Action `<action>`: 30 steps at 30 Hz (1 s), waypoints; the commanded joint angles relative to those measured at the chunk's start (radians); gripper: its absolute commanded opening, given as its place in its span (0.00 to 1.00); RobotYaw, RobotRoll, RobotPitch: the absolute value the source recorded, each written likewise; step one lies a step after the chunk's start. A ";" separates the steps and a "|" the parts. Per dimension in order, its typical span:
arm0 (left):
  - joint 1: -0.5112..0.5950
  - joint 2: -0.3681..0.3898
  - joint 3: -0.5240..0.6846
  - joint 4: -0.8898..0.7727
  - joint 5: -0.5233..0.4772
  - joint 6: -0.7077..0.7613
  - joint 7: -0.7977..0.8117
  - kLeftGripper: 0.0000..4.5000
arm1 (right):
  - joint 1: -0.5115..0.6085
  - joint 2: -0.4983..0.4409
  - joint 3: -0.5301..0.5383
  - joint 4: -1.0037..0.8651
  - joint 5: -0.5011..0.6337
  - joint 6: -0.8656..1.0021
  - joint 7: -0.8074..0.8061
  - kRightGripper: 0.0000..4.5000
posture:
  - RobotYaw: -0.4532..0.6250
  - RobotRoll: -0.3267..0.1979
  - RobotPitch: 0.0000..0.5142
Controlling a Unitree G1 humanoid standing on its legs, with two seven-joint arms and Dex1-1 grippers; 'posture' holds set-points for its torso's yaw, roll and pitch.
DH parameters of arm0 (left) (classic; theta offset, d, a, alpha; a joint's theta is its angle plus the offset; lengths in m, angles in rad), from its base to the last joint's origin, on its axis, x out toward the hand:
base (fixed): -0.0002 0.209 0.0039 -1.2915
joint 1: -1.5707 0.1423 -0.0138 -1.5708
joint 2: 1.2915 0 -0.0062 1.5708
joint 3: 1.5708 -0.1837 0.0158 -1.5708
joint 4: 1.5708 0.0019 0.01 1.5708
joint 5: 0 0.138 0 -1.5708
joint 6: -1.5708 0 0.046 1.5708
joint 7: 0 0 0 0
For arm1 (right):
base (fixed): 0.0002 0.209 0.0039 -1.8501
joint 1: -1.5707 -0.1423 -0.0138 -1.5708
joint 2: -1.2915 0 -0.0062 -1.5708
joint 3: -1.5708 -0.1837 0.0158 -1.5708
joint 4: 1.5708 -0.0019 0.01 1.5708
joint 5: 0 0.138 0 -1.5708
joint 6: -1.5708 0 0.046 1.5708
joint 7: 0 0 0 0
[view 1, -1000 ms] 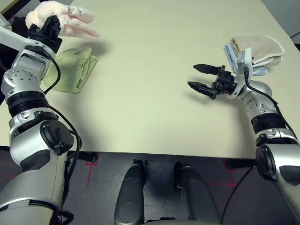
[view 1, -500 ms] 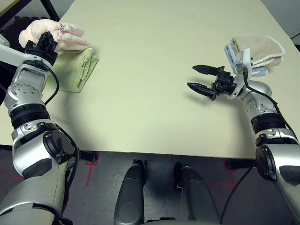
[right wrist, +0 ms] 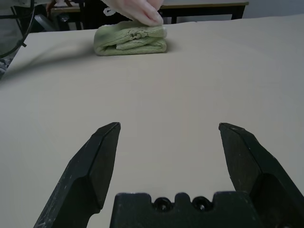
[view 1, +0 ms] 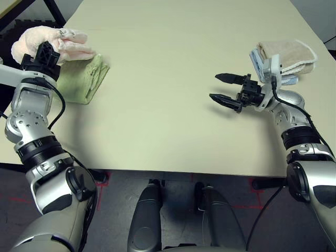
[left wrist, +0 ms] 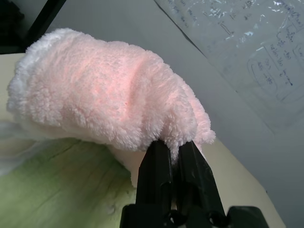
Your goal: Fold the towel and set it aside.
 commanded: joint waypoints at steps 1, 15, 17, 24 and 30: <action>0.063 -0.018 0.000 -0.068 -0.032 0.042 0.044 0.01 | -0.005 -0.003 0.009 0.010 -0.007 -0.016 0.011 1.00 | 0.51 0.62 0.40; 0.195 -0.029 -0.039 -0.081 -0.026 0.121 0.118 0.13 | -0.011 -0.008 0.016 0.021 -0.010 -0.034 0.014 1.00 | 0.51 0.62 0.38; 0.204 -0.013 -0.043 -0.086 -0.022 0.143 0.123 0.26 | -0.012 -0.006 0.018 0.023 -0.009 -0.036 0.013 1.00 | 0.52 0.62 0.37; 0.226 0.066 -0.013 -0.195 -0.162 0.355 0.154 0.84 | -0.022 0.004 0.021 0.041 -0.011 -0.049 0.011 1.00 | 0.52 0.62 0.37; 0.288 0.176 0.067 -0.289 -0.387 0.587 0.234 1.00 | -0.029 0.013 0.020 0.061 -0.014 -0.065 0.008 1.00 | 0.54 0.62 0.35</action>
